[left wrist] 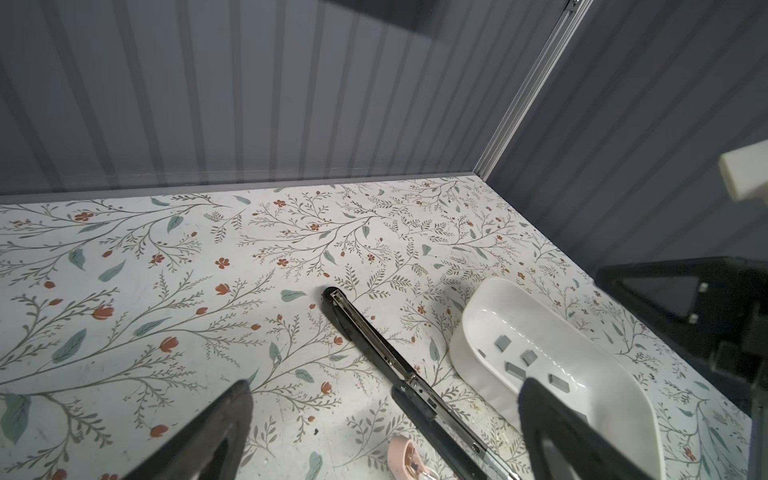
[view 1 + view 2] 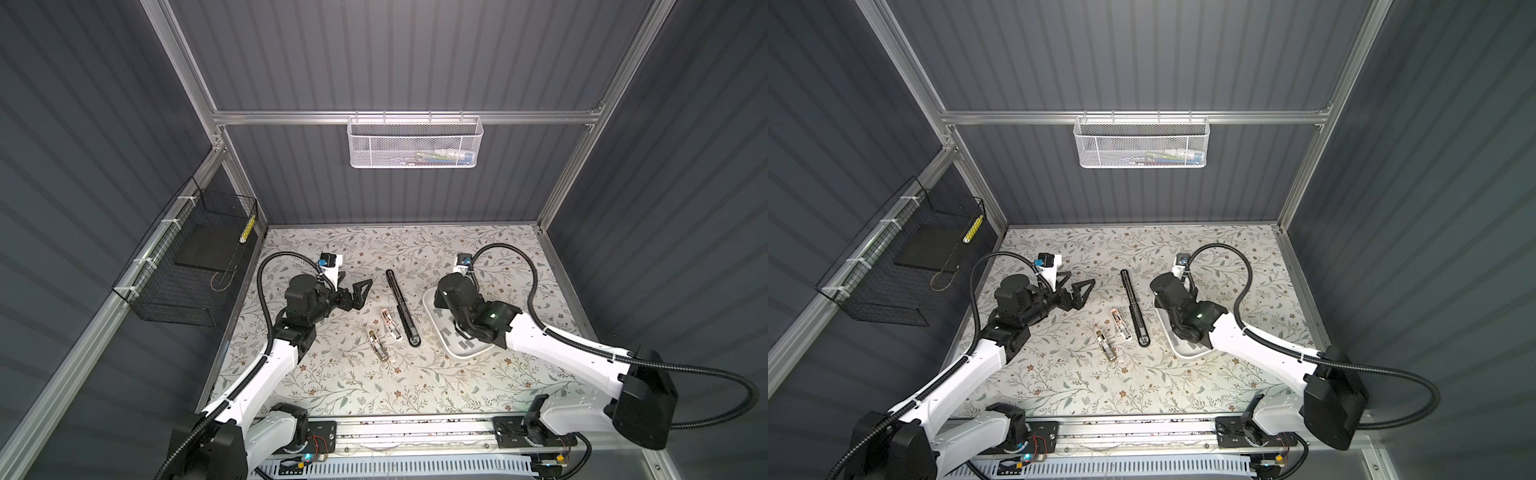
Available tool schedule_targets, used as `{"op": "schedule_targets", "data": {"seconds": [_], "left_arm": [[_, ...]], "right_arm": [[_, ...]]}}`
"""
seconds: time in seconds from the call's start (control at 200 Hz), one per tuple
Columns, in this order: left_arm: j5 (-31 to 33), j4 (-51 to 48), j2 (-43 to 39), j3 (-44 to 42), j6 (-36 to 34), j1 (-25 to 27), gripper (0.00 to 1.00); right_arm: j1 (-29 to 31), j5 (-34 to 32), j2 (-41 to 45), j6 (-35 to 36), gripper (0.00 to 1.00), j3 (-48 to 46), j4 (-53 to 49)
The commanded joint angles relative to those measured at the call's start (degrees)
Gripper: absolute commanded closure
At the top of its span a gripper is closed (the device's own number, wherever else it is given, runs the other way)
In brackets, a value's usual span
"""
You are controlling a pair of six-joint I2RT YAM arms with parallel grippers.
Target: Load the staples into the stapler
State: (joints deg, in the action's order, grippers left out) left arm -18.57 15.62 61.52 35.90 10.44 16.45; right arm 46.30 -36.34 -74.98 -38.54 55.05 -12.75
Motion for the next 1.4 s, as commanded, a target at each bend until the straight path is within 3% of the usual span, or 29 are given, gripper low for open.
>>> {"op": "schedule_targets", "data": {"seconds": [0.0, 0.225, 0.335, 0.555, 0.7, 0.835, 1.146, 1.396], "left_arm": [[4.03, -0.72, -2.05, 2.29, -3.55, -0.01, 0.00], [8.86, 1.43, -5.65, -0.39, -4.81, -0.01, 0.00], [8.99, 0.86, -3.07, 0.89, -5.48, -0.01, 0.00], [9.19, 8.37, 5.69, 5.70, -7.57, 0.00, 0.00], [3.10, 20.50, 8.14, 2.22, -8.75, -0.01, 0.00], [0.20, 34.61, 12.89, -2.52, -9.38, -0.14, 0.00], [1.17, 27.81, 18.02, 2.21, -10.00, -0.45, 0.00], [0.11, 28.23, 19.77, 3.03, -10.09, -0.45, 0.00]], "right_arm": [[-0.74, -2.76, 2.42, -7.41, 0.74, -2.66, -6.95], [-3.85, 3.49, 5.16, -13.12, 0.77, -11.59, -1.39], [-4.97, 3.79, 5.98, -16.37, 0.77, -13.14, -2.04], [-11.21, 12.69, 2.07, -16.82, 0.78, -12.41, 3.43], [-11.73, 7.35, -3.59, -16.76, 0.76, -6.71, 0.36], [-16.30, 13.08, -6.36, -17.95, 0.77, -6.09, -1.88], [-16.68, 19.11, -8.58, -17.88, 0.79, -6.27, -1.58], [-16.73, 20.90, -11.29, -18.58, 0.75, -5.92, -1.88]]}}
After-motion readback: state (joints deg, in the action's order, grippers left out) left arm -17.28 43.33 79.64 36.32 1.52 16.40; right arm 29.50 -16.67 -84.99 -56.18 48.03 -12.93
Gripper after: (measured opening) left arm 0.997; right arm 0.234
